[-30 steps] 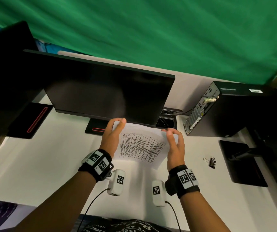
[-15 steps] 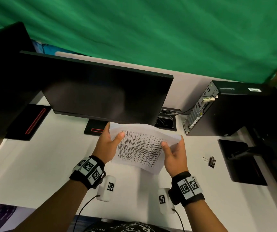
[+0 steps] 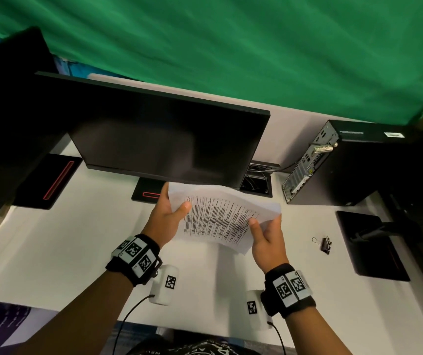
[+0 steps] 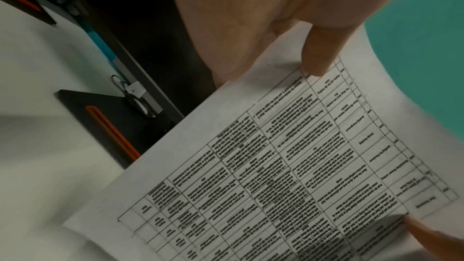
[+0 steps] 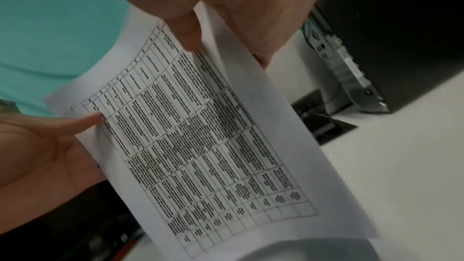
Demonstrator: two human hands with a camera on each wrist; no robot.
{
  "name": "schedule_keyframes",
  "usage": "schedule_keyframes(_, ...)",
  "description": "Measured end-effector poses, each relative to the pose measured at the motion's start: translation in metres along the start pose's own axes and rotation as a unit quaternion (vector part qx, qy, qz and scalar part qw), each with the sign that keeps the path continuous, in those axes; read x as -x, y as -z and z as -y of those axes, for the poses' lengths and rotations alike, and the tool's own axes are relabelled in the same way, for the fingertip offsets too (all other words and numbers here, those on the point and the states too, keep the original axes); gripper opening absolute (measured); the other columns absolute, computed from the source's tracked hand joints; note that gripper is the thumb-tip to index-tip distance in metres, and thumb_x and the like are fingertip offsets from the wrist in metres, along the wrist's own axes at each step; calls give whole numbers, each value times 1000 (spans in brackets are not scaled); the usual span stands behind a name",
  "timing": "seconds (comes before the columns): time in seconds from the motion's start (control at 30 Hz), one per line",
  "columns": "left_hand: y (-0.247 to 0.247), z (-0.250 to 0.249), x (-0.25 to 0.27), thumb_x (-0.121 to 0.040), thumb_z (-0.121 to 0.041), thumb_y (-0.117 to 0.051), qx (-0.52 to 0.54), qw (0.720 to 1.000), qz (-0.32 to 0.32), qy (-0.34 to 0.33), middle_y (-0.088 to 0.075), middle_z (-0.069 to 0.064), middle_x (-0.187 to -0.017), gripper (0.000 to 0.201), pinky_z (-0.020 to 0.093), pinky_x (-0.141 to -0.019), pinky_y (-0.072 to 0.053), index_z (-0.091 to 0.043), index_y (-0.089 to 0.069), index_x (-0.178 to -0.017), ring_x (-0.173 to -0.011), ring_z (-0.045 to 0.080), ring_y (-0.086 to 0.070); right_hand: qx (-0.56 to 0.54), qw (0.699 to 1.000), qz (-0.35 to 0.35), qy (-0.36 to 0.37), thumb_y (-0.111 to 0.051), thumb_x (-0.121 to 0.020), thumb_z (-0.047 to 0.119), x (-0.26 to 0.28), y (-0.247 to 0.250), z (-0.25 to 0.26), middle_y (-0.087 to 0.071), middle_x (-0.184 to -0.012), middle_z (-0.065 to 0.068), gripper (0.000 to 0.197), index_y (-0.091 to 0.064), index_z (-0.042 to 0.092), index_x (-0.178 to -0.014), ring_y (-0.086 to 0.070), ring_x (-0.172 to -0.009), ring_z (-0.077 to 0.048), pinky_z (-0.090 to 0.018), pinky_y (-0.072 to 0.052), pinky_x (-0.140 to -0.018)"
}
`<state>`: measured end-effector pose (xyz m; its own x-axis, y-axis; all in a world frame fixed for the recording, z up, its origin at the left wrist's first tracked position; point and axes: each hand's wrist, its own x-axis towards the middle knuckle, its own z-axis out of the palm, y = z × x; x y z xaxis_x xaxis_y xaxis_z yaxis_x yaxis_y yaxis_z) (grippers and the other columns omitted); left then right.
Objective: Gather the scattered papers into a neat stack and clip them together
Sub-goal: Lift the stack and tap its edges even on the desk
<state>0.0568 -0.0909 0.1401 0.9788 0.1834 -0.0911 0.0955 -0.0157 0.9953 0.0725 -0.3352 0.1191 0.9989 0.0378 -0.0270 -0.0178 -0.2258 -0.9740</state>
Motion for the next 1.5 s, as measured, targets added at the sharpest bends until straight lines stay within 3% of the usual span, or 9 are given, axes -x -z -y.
schedule_keyframes(0.13, -2, 17, 0, -98, -15, -52, -75, 996, 15, 52, -64, -7, -115, 31, 31, -94, -49, -25, -48, -127, -101, 1, -61, 62, 996, 51, -38, -58, -97, 10, 8, -3, -9, -57, -118, 10, 44, -33, 24, -131, -57, -122, -22, -16, -50, -92)
schedule_keyframes(0.27, 4, 21, -5, -97, -19, -53, -95, 994, 21, 52, -64, -5, -120, 37, 18, -82, -46, -22, -48, -133, -109, 6, -61, 94, 991, -40, 89, -72, -86, 10, 12, 2, 34, -46, -143, 3, 73, -30, 19, -145, -44, -135, -20, -24, -42, -108)
schedule_keyframes(0.4, 5, 20, -7, -97, -18, -53, -109, 992, 32, 47, -64, -4, -119, 33, 24, -86, -49, -23, -50, -129, -110, 10, -61, 352, 895, -77, 264, -66, -82, 34, 17, -5, 67, -17, -164, -13, 89, -21, 3, -153, -12, -153, -26, -42, -11, -125)
schedule_keyframes(0.5, 5, 17, -7, -96, -16, -54, -97, 994, 44, 38, -64, -9, -118, 33, 28, -91, -49, -28, -49, -127, -109, 5, -61, 541, 803, 25, 247, -63, -81, 48, 19, -18, 49, -11, -166, -11, 95, -20, 7, -156, -12, -153, -29, -50, -7, -123)
schedule_keyframes(0.9, 1, 13, -2, -96, -16, -53, -59, 997, 26, 43, -65, -7, -119, 32, 32, -92, -51, -33, -49, -123, -111, 8, -61, 518, 807, 37, 282, -63, -84, 35, 0, -49, 67, -16, -165, -11, 86, -22, 10, -155, -12, -153, -28, -47, -7, -122)
schedule_keyframes(1.03, 0, 13, 1, -97, -15, -53, -53, 997, 6, 49, -65, -8, -115, 31, 27, -87, -52, -30, -49, -123, -105, 4, -61, 557, 767, 56, 314, -75, -76, 40, -5, -45, 65, -20, -164, -9, 97, -24, 13, -154, -19, -152, -28, -54, -4, -119)
schedule_keyframes(1.2, 8, 9, 2, -97, -14, -52, -46, 998, -10, 50, -65, -9, -118, 33, 20, -87, -46, -22, -52, -129, -107, 1, -59, 152, 981, -48, 108, -81, -79, 25, -20, 10, 33, -13, -164, 2, 103, -13, 18, -155, -14, -151, -13, -41, -13, -124)
schedule_keyframes(1.33, 6, -1, -1, -98, -12, -50, -38, 999, -2, 31, -64, -10, -121, 36, 22, -92, -47, -22, -50, -133, -110, 1, -60, 20, 998, 60, -24, -65, -93, 13, -20, 12, 13, -62, -129, 4, 39, -48, 30, -124, -56, -127, -21, -50, -45, -108)
schedule_keyframes(1.5, -7, -26, -5, -98, -9, -49, -35, 999, 2, 0, -62, -14, -111, 34, 14, -81, -48, -27, -40, -126, -98, -7, -61, 19, 999, 25, 28, -50, -98, 1, -17, 8, 31, -55, -116, 17, 46, -32, 36, -123, -58, -109, 0, -12, -51, -82)
